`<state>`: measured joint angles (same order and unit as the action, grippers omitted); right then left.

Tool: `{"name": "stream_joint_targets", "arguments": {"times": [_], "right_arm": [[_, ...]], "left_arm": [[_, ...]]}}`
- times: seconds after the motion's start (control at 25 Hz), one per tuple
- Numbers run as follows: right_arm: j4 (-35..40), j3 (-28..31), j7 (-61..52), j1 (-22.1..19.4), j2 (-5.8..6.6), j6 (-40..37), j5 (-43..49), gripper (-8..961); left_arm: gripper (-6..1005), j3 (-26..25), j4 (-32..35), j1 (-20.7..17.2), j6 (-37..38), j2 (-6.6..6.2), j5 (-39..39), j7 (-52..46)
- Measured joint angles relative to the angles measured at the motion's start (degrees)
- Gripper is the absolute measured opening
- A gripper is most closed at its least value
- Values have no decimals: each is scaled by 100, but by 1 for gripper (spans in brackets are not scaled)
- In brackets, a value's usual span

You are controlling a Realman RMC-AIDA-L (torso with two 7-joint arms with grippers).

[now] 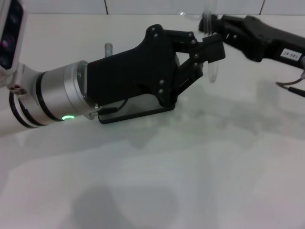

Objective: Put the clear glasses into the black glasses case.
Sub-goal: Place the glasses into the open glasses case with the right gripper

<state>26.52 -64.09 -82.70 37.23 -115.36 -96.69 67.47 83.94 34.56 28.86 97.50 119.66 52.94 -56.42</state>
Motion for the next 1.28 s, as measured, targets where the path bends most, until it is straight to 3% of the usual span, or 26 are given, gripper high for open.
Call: {"name": "stream_joint_targets", "arguments": {"times": [0.24,0.44,0.64,0.72,0.88,1.12,1.2,1.28], "right_arm": [[554,31,-99,-70,140,563,445,67],[2008,24,-1210,393,282,831,2307,68],[3447,-140,-2018,847,82,736,4344,67],[3808,-431,-2276,1141,3,713,5066,67],[3863,-1151,-2627,1796,-5,696,5647,67],[3636,-2189,-2775,2459,-69,951,6111,68],[3470,-3122,-3018,2658,-83,1560,6226,68],[3486,-3513,-3152,2641,-83,1843,6308,68]], "left_arm": [[49,-2,13,-159,110,-31,47,-63],[48,-7,13,-496,275,-136,351,-400],[48,-9,14,-1173,439,-314,468,-320],[48,-10,16,-1354,451,-400,457,-339],[48,-10,16,-1535,470,-455,439,-331],[48,-73,-37,-1500,443,-351,489,-309],[48,-142,-44,-1502,439,-327,524,-305],[48,-213,-45,-1514,440,-312,544,-313]]}}
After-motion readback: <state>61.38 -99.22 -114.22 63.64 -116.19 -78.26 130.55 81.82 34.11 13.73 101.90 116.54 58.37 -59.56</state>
